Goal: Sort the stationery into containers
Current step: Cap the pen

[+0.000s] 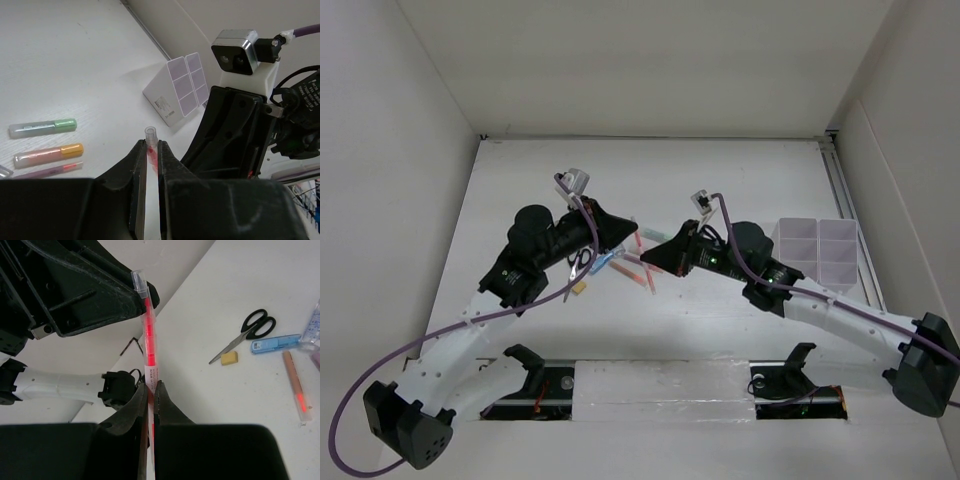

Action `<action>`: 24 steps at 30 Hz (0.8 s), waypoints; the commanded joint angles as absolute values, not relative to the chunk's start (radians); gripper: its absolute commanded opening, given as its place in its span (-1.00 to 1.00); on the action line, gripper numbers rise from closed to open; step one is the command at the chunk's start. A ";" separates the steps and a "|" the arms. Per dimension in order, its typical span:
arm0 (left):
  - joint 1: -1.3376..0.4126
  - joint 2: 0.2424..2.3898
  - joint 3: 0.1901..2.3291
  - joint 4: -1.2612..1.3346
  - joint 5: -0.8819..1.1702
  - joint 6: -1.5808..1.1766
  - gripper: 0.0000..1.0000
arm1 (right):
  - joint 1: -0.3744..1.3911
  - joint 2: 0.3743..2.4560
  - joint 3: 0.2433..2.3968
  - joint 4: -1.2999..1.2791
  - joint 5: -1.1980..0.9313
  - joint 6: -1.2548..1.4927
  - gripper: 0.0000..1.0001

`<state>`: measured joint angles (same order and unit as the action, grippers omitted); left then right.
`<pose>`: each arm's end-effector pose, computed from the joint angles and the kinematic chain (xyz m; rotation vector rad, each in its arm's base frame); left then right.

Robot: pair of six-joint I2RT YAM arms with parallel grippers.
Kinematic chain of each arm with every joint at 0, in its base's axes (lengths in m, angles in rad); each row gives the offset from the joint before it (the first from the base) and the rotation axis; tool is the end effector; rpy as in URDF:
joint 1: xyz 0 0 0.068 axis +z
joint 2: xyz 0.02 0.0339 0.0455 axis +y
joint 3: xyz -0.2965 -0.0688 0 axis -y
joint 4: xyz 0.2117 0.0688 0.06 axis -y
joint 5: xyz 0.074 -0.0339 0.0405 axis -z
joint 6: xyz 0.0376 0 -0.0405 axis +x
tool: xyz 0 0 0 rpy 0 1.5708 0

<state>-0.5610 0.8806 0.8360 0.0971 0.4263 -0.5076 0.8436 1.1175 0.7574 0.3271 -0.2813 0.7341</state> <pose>0.1217 -0.0948 0.3983 0.4080 1.5915 -1.1581 0.1381 0.1709 0.3580 -0.3426 1.7727 1.4065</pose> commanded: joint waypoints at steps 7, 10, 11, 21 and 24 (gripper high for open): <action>-0.571 0.832 0.776 0.137 0.509 -0.612 -1.00 | 0.819 1.046 0.719 0.612 -0.170 0.775 -1.00; -0.571 0.822 0.776 0.137 0.500 -0.646 -1.00 | 0.828 1.046 0.709 0.636 -0.170 0.765 -1.00; -0.571 0.822 0.785 0.137 0.500 -0.656 -1.00 | 0.828 1.046 0.700 0.646 -0.170 0.765 -1.00; -0.571 0.792 0.798 0.106 0.430 -0.698 -1.00 | 0.884 1.064 0.699 0.695 -0.156 0.753 -1.00; -0.571 0.792 0.784 0.120 0.430 -0.698 -1.00 | 0.911 1.065 0.678 0.735 -0.097 0.775 -1.00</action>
